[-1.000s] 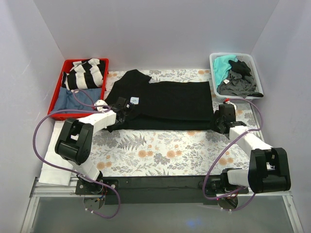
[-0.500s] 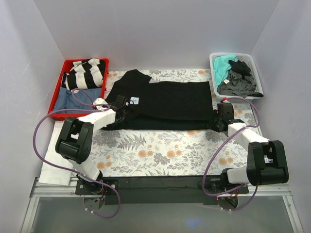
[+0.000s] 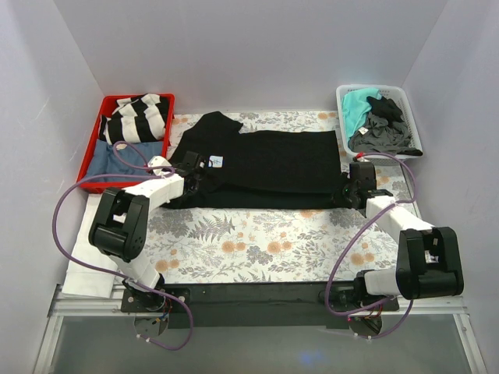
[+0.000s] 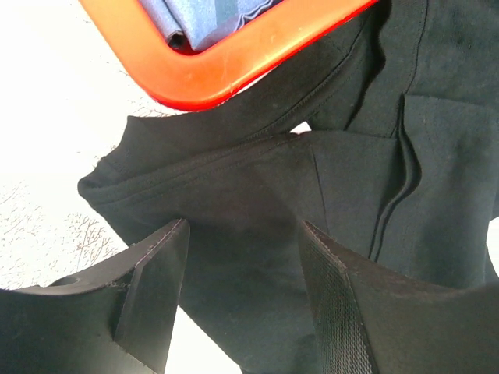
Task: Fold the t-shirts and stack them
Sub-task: Fold the flattened tshirt in 1/3 of the way
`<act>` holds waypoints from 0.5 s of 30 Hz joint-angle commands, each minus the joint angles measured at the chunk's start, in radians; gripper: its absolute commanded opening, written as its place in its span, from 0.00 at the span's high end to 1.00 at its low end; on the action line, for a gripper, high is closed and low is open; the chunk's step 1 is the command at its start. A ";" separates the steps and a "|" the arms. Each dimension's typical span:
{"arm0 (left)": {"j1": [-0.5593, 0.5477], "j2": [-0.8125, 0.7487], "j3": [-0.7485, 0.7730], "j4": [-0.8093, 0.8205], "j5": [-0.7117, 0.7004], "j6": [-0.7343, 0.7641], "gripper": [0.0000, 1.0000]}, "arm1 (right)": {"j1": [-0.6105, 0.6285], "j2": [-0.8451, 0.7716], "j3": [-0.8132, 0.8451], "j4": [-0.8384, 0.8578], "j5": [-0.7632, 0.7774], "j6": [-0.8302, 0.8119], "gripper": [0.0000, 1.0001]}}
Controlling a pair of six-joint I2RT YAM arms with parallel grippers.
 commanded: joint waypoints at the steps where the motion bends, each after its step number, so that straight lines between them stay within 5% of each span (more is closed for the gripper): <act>1: 0.013 0.021 0.031 0.039 -0.024 0.009 0.44 | 0.001 0.033 0.022 0.027 0.002 0.001 0.68; 15: 0.033 0.089 -0.027 -0.047 0.005 -0.059 0.45 | 0.001 0.096 -0.019 -0.022 0.126 0.005 0.71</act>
